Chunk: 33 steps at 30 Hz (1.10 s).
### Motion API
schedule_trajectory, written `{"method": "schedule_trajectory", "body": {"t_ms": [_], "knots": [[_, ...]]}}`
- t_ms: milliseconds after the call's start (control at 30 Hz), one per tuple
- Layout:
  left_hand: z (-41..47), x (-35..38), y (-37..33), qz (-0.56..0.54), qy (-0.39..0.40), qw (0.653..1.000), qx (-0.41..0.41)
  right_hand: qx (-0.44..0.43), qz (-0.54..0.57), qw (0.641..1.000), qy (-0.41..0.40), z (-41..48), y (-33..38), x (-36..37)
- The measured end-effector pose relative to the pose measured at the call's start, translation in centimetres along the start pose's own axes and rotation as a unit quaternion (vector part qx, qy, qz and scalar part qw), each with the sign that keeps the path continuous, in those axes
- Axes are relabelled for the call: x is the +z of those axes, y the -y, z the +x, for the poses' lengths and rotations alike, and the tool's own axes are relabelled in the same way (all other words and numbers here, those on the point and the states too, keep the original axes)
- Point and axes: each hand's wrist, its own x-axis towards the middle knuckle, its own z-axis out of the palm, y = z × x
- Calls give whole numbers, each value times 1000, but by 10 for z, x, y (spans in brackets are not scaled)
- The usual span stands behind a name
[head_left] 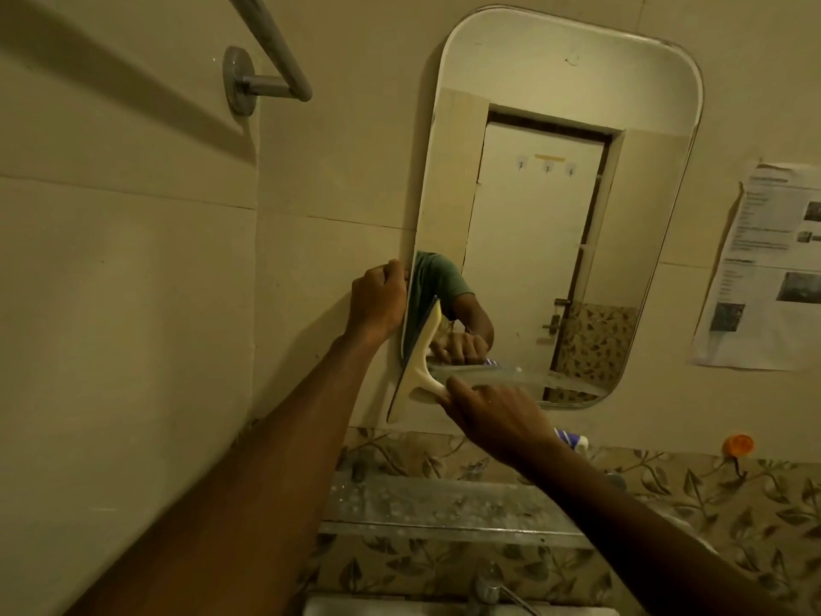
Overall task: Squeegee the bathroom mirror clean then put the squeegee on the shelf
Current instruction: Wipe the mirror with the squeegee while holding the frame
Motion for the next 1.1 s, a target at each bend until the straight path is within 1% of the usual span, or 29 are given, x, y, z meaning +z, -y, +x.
{"method": "schedule_trajectory", "body": {"t_ms": [200, 267, 367, 467, 533, 600, 767, 867, 933, 1100], "knots": [[-5, 0, -2, -22, 18, 999, -21, 38, -4, 998, 45, -30, -40, 12], [-7, 0, -1, -26, 17, 999, -26, 34, -9, 998, 51, -37, -46, 9], [-7, 2, 0, -23, 19, 999, -26, 25, -23, 998, 46, -35, -37, 4], [-8, 1, 0, -18, 12, 999, -26, 2, -24, 1000, 19, -15, -20, 0], [-9, 2, -1, -17, 8, 1000, -25, -7, -4, 1000, 13, -2, -12, -1], [-9, 2, 0, -14, 9, 1000, -26, -4, 26, 999, 28, 2, -16, 1], [-9, 4, 2, -19, 8, 999, -27, 54, 47, 995, 67, -35, -64, 17], [-11, 5, 0, -5, -5, 1000, -17, 87, 27, 992, 87, -52, -76, 16], [-11, 6, 0, 1, -10, 1000, -15, 83, 18, 994, 62, -53, -67, 12], [-13, 6, -1, 17, -21, 1000, -13, 76, 27, 996, -47, -20, -26, 4]]}}
